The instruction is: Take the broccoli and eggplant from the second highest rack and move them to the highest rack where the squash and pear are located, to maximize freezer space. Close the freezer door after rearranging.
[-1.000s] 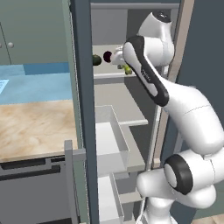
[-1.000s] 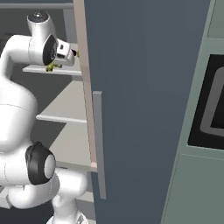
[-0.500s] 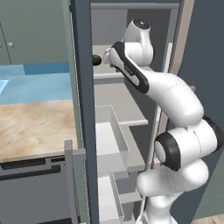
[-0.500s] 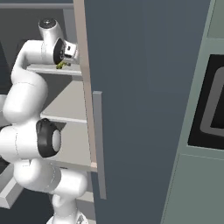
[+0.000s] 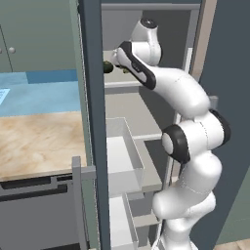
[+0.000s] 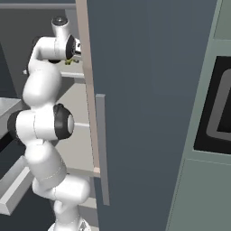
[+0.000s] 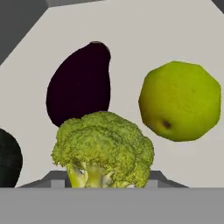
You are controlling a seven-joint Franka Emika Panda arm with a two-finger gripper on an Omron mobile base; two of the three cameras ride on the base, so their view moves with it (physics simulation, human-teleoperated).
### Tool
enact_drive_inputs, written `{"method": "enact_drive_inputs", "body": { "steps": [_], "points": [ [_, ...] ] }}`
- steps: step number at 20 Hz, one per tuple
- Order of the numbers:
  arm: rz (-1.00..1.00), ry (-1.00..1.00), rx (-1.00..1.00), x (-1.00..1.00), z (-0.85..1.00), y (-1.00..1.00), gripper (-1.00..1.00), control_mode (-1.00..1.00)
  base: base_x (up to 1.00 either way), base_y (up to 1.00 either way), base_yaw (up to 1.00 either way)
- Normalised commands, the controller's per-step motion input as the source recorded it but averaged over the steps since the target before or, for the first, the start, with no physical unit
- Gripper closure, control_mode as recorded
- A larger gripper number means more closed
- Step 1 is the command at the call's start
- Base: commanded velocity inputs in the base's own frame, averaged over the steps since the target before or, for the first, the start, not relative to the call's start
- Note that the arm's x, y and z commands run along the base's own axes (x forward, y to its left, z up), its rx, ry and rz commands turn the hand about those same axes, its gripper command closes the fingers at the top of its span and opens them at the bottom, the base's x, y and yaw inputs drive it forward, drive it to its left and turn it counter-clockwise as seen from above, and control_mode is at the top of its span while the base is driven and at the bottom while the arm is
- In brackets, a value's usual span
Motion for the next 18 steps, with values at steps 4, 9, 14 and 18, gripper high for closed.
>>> {"method": "enact_drive_inputs", "body": {
  "steps": [4,9,14,18],
  "points": [
    [0.00,-0.04,0.00,0.40,-0.06,0.02,-1.00,-1.00,0.00,0.00,0.00],
    [0.00,-0.11,0.00,-0.14,0.00,0.00,-1.00,-1.00,0.00,0.00,0.00],
    [0.00,-0.12,0.00,-0.72,0.09,0.00,-1.00,-1.00,0.00,0.00,0.00],
    [0.00,-0.10,0.00,-0.94,0.02,-0.01,-1.00,-1.00,0.00,0.00,0.00]
  ]
}}
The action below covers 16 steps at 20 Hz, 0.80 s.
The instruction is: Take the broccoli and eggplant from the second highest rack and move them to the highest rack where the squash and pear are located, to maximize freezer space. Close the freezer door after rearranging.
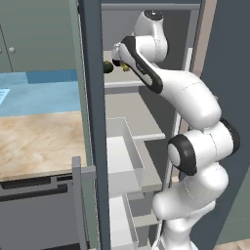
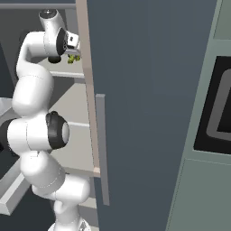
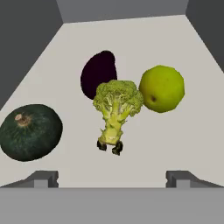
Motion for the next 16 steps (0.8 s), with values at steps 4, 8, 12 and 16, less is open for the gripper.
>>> {"method": "enact_drive_inputs", "body": {
  "steps": [4,8,12,16],
  "points": [
    [0.00,-0.06,0.00,-1.00,0.00,-0.16,-1.00,-1.00,0.00,0.00,0.00],
    [0.00,-0.05,0.00,-1.00,0.15,-0.39,-1.00,-1.00,0.00,0.00,0.00],
    [0.00,-0.01,0.00,-1.00,0.42,-0.46,-1.00,-1.00,0.00,0.00,0.00],
    [0.00,0.01,-0.09,-1.00,0.25,-0.37,-1.00,-1.00,0.00,0.00,0.00]
  ]
}}
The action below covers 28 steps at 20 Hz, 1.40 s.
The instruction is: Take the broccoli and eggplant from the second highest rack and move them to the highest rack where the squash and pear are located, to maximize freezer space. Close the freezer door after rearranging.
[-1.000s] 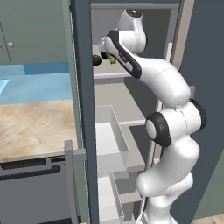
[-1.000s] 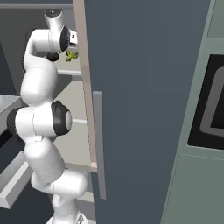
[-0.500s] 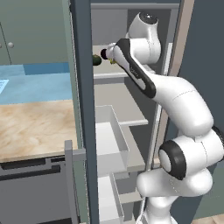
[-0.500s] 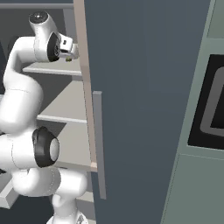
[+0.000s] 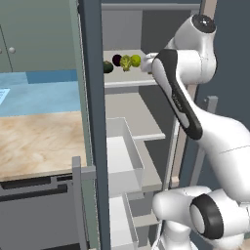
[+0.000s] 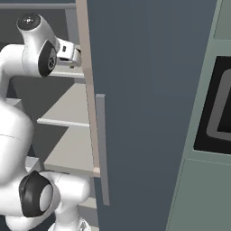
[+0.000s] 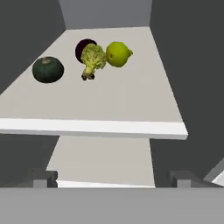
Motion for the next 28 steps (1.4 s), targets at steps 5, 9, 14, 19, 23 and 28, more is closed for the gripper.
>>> {"method": "enact_drive_inputs", "body": {
  "steps": [5,9,14,19,23,28],
  "points": [
    [0.01,0.05,-0.17,-1.00,0.04,-0.22,-1.00,-1.00,0.00,0.00,0.00],
    [0.00,0.23,-0.20,-0.89,-0.03,-0.05,-1.00,-1.00,0.00,0.00,0.00],
    [0.04,0.16,-0.07,-0.23,0.00,0.00,-1.00,-1.00,0.00,0.00,0.00],
    [0.13,0.09,0.01,-0.48,0.00,-0.06,-1.00,-1.00,0.00,0.00,0.00],
    [0.00,0.00,0.11,-0.29,-0.07,-0.12,-1.00,-1.00,0.00,0.00,0.00],
    [0.00,-0.15,0.15,-0.45,-0.19,-0.20,-1.00,-1.00,0.00,0.00,0.00]
  ]
}}
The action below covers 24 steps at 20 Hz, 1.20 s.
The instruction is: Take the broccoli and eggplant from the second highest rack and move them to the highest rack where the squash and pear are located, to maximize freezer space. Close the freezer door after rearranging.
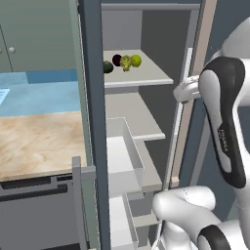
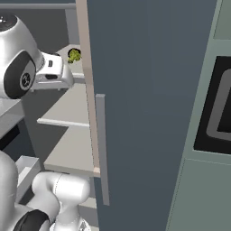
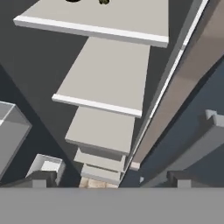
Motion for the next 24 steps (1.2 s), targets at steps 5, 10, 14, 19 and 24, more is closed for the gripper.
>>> {"method": "enact_drive_inputs", "body": {
  "steps": [5,10,14,19,24],
  "points": [
    [0.00,-0.22,0.09,-0.43,-0.13,-0.10,-1.00,-1.00,0.00,0.00,0.00],
    [0.00,-0.16,0.02,-0.24,-0.07,0.00,-1.00,-1.00,0.00,0.00,0.00],
    [-0.02,0.06,0.00,-0.11,0.00,0.00,-1.00,-1.00,0.00,0.00,0.00],
    [-0.05,0.10,0.00,0.00,0.00,0.00,-1.00,-1.00,0.00,0.00,0.00],
    [0.00,0.00,0.00,0.00,0.00,0.00,-1.00,1.00,-0.09,0.00,0.00]
  ]
}}
